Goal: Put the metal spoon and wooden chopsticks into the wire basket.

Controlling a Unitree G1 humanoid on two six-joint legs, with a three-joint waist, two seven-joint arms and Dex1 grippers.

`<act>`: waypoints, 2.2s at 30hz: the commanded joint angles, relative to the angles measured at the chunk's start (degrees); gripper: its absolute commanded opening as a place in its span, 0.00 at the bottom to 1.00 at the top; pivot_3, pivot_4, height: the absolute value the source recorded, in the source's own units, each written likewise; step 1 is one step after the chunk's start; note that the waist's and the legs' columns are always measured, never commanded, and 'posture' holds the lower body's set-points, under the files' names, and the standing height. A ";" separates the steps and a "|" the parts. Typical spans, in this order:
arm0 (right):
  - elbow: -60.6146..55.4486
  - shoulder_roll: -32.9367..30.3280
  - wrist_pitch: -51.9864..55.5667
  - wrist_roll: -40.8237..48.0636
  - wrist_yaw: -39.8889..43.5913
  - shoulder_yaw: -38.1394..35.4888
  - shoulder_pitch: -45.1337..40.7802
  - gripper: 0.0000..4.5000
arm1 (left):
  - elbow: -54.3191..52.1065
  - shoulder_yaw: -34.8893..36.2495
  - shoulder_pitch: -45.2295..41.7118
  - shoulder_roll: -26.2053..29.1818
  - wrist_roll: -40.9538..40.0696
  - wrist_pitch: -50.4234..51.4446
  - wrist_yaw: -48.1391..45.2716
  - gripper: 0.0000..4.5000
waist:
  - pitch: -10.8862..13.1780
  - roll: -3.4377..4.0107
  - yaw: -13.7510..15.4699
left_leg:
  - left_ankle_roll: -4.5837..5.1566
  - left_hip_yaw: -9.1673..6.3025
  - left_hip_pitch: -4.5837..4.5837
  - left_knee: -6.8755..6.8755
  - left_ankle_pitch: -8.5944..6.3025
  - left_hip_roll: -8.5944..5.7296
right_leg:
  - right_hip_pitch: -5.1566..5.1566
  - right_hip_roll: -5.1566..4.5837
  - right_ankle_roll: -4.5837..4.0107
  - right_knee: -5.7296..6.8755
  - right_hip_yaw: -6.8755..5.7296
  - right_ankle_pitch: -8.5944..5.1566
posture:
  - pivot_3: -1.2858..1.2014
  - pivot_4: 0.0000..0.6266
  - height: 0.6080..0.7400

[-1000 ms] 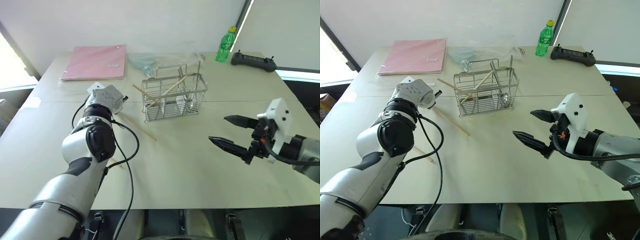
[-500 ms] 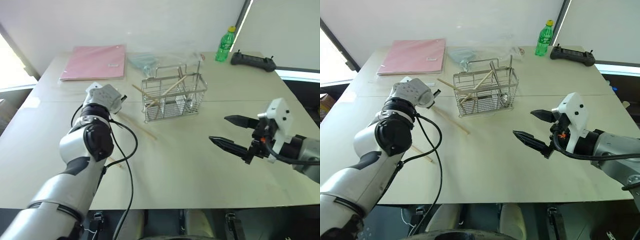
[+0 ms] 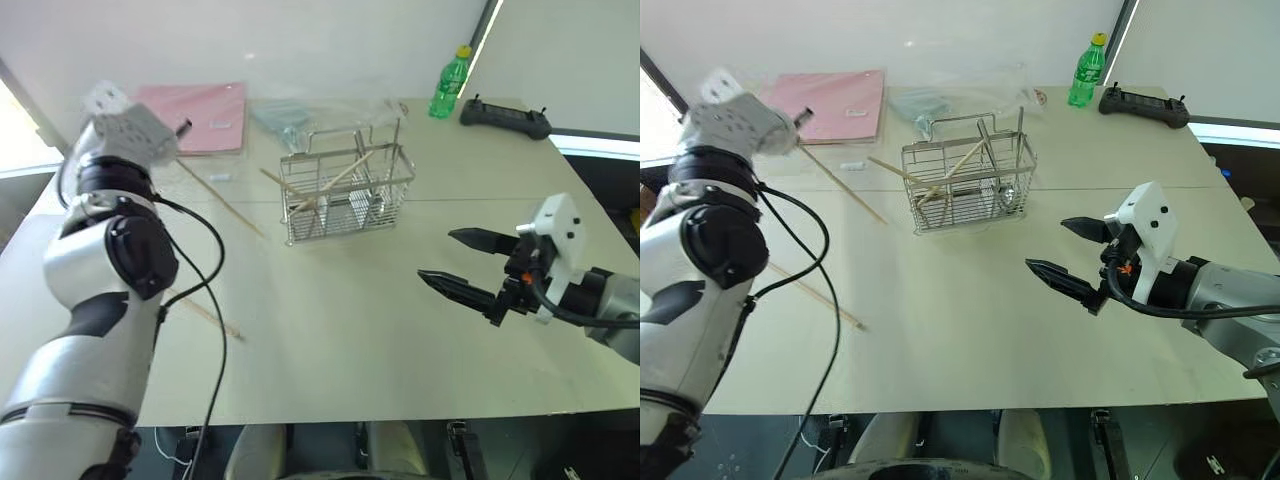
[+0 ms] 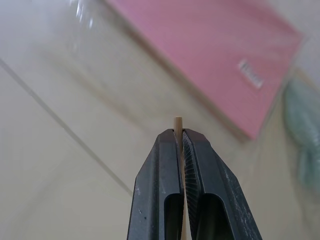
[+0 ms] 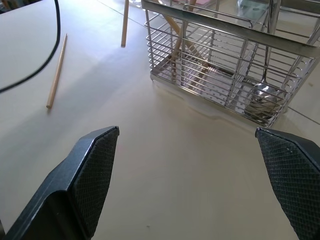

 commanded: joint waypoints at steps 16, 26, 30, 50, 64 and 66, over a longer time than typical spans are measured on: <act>-1.00 1.14 -1.32 0.55 -1.67 -1.46 0.95 1.00 | -45.57 -14.63 3.59 -4.78 -9.63 -4.84 -56.50 0.01 | -0.13 0.24 0.00 | 0.10 -0.04 -0.16 0.12 -0.02 0.05 | 0.04 -0.03 -0.01 -0.18 -0.03 0.03 | 0.52 0.24 0.76; -2.66 1.96 -1.06 2.95 -5.22 -2.58 1.83 1.00 | -53.05 -22.88 14.07 -10.95 -6.39 -4.52 -58.16 0.01 | -0.11 0.27 -0.08 | 0.15 -0.06 -0.07 0.23 0.00 0.16 | 0.07 0.20 -0.24 -0.06 0.03 0.13 | 0.52 0.24 0.76; -2.94 1.76 -1.02 4.50 -6.76 -3.58 2.46 1.00 | -53.32 -23.21 15.40 -11.64 -5.65 -5.33 -57.89 0.01 | -0.11 0.27 -0.02 | 0.19 -0.05 -0.12 0.23 -0.02 0.15 | 0.04 0.20 -0.23 -0.09 0.03 0.13 | 0.52 0.24 0.76; -1.29 1.10 -1.56 4.22 -6.30 -2.13 1.21 1.00 | -49.87 -15.56 11.46 -3.25 -7.24 2.33 -51.90 0.98 | -0.10 0.28 -0.32 | 0.21 -0.07 -0.04 0.25 -0.02 0.20 | 0.05 0.28 -0.24 0.01 0.03 0.13 | 0.52 0.24 0.76; -0.10 3.28 -3.82 1.12 -4.89 2.94 0.16 1.00 | -49.99 9.63 5.75 -7.01 3.28 33.64 12.81 0.98 | -0.04 0.07 0.20 | 0.16 -0.18 0.52 0.27 -0.02 0.16 | 0.62 0.24 0.01 0.13 0.02 0.02 | 0.52 0.24 0.76; 0.23 3.44 -4.06 0.87 -4.44 3.27 0.03 1.00 | -53.60 14.86 6.49 -12.74 4.90 42.53 18.61 0.98 | -0.06 0.02 0.20 | 0.14 -0.22 0.57 0.32 -0.02 0.14 | 0.73 0.22 0.12 0.10 0.02 0.00 | 0.52 0.24 0.76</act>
